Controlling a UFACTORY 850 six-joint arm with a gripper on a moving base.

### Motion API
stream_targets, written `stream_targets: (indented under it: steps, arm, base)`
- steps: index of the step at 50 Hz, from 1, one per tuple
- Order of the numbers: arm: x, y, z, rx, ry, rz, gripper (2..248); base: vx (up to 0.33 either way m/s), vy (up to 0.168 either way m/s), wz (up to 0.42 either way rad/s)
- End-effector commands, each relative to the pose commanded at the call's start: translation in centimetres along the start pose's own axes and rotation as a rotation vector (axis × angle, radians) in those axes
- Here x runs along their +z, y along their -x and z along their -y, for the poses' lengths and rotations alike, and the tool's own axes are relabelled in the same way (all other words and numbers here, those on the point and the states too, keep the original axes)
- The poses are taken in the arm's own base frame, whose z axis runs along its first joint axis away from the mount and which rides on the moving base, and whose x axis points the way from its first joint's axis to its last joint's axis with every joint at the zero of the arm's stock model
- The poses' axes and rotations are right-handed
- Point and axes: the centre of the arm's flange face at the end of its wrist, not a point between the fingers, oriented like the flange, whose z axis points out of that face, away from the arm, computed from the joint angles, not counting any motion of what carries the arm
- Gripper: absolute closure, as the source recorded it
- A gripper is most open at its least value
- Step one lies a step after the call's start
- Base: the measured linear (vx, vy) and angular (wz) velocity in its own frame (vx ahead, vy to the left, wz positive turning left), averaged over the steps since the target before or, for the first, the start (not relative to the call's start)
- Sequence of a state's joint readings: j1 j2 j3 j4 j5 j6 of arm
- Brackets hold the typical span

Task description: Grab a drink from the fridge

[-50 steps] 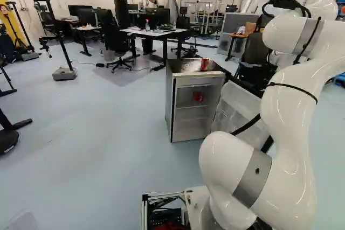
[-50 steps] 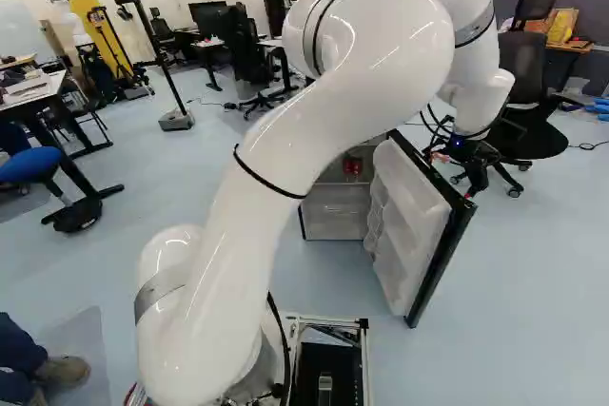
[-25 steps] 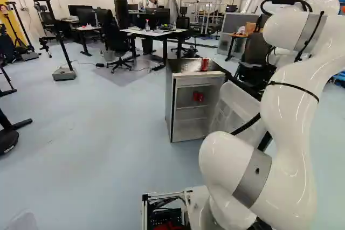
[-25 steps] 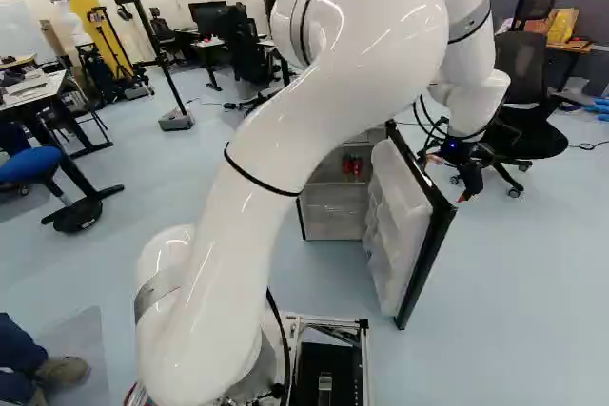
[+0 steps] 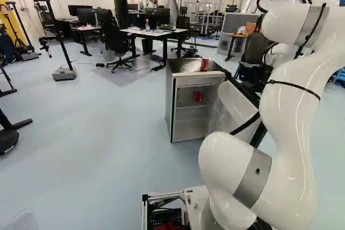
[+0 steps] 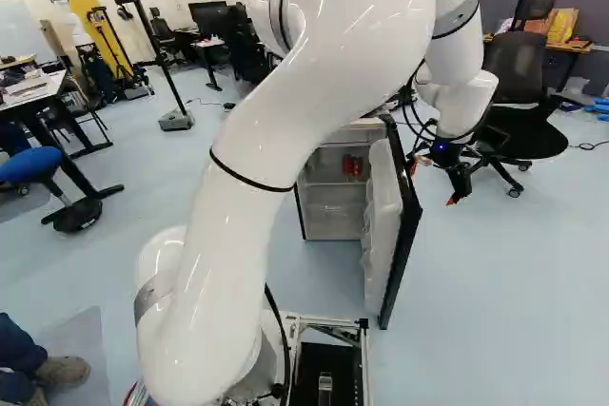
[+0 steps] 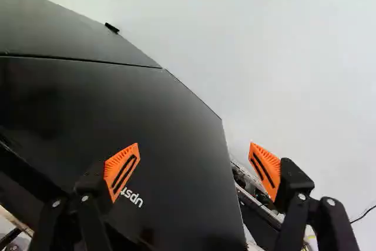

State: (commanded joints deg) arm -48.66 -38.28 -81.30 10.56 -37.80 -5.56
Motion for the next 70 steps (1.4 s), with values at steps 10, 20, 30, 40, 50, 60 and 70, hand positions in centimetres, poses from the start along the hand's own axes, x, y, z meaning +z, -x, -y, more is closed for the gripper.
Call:
stream_targets:
  steps: [10,20,30,40,50,60,70]
  arm:
    - [0.0,1.3,0.6,-0.009,0.0,0.017,3]
    - [-0.1,2.7,1.2,-0.018,0.0,0.033,3]
    - [-0.1,4.0,1.9,-0.028,0.0,0.049,3]
    - [-0.1,5.4,2.5,-0.038,0.0,0.065,3]
    - [-0.2,6.8,3.1,-0.05,0.0,0.081,3]
    - [-0.2,8.2,3.8,-0.062,0.001,0.095,3]
    - [-0.2,9.5,4.5,-0.076,0.002,0.102,3]
  base:
    - [0.0,0.0,0.0]
    - [0.0,0.0,0.0]
    - [0.0,0.0,0.0]
    - [0.0,0.0,0.0]
    - [0.0,0.0,0.0]
    - [0.0,0.0,0.0]
    - [0.0,0.0,0.0]
